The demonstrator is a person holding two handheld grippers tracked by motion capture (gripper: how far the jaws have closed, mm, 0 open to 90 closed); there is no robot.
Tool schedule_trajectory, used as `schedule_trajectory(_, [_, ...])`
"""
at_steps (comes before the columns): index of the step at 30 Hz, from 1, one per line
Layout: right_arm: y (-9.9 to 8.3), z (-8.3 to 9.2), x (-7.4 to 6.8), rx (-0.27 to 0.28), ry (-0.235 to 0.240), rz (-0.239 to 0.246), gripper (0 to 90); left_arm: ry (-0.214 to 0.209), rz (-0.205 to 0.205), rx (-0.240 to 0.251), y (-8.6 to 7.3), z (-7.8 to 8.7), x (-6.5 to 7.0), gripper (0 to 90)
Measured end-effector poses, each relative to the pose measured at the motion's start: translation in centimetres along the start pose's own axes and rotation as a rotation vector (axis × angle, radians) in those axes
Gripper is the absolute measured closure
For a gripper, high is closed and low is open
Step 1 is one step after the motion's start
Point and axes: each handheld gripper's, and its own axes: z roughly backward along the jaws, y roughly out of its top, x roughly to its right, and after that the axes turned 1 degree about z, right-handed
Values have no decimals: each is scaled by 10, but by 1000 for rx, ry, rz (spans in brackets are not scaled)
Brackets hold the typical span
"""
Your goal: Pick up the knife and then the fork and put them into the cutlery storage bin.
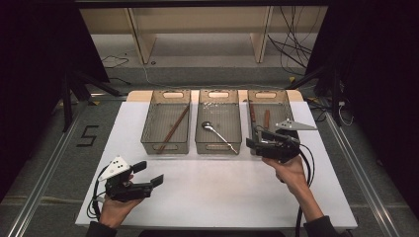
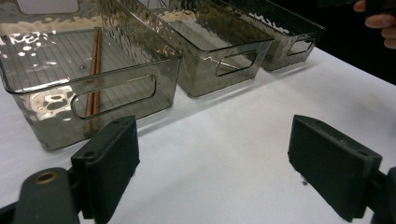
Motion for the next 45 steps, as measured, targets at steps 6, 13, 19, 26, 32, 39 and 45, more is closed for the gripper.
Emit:
schedule_trajectory(6, [-18,8,-7,33,22,13,269,-5,2,0,-1,0,0,160])
schedule_trajectory(13, [-39,17,-18,69,56,29,240,-13,5,-9,-2,-1,-1,160])
schedule_trajectory(19, [-55,24,-28,93,83,44,223,-23,9,2,-4,0,0,160])
schedule_trajectory(26, [-72,31,-31,95,84,67,221,-40,1,-3,-5,-3,5,160])
schedule_trajectory(32, [-83,38,-30,101,69,71,211,-51,-10,-5,-7,-5,9,160])
schedule_trajectory(39, [-93,46,-28,107,49,43,186,-57,-1,6,-9,-4,10,158])
schedule_trajectory(45, [-97,49,-28,109,26,45,171,-65,9,-2,-10,-5,10,156])
